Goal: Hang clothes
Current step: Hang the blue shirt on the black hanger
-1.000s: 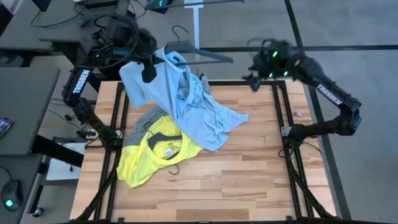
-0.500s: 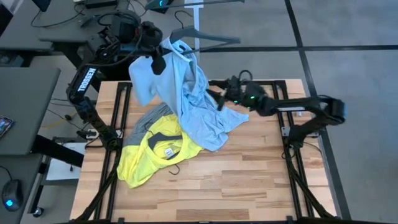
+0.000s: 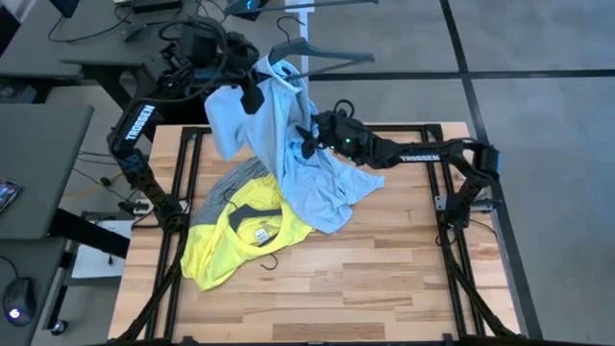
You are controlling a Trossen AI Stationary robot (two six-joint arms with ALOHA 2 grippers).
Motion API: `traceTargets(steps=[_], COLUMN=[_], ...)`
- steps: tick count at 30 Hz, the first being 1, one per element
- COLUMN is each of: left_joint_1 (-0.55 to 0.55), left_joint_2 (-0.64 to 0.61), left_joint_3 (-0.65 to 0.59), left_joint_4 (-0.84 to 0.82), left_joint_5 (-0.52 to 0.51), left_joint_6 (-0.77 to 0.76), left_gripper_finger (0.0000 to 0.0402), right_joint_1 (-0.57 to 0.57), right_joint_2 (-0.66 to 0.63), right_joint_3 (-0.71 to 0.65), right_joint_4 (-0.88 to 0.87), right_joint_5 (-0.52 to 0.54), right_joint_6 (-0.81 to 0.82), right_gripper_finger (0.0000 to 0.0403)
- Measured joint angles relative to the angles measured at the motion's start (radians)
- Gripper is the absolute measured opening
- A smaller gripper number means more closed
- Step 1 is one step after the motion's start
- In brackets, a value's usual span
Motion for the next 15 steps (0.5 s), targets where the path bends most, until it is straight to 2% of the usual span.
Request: traceTargets(steps=[3,5,8,9,15], left_joint_1=[0.0,0.0,0.0,0.0,0.0], left_joint_2=[-0.007,-0.015,-0.032,-0.036,-0.043], left_joint_3=[0.0,0.0,0.0,0.0,0.0], left_joint_4=[-0.01,-0.013,-0.017,-0.024,-0.107], left_joint_5=[0.0,0.0,0.0,0.0,0.002], left_joint_6=[0.023,0.034,0.055,0.062,0.113], left_gripper_finger=[0.0026,0.0026,0.0026,0.0026,0.0026], right_joint_1=[-0.035,-0.066,-0.109,-0.124,-0.206], right_joint_2=[-0.029,-0.056,-0.108,-0.124,-0.212], right_joint_3=[0.0,0.0,0.0,0.0,0.0], right_joint_4=[-0.098,-0.165,-0.276,-0.3,-0.381], right_joint_5=[0.004,0.004,-0.016,-0.03,-0.11], right_joint_6=[0.006,-0.003,-0.068,-0.091,-0.113], right_gripper_finger=[0.0209,0.015,0.0039,0.0021,0.0006])
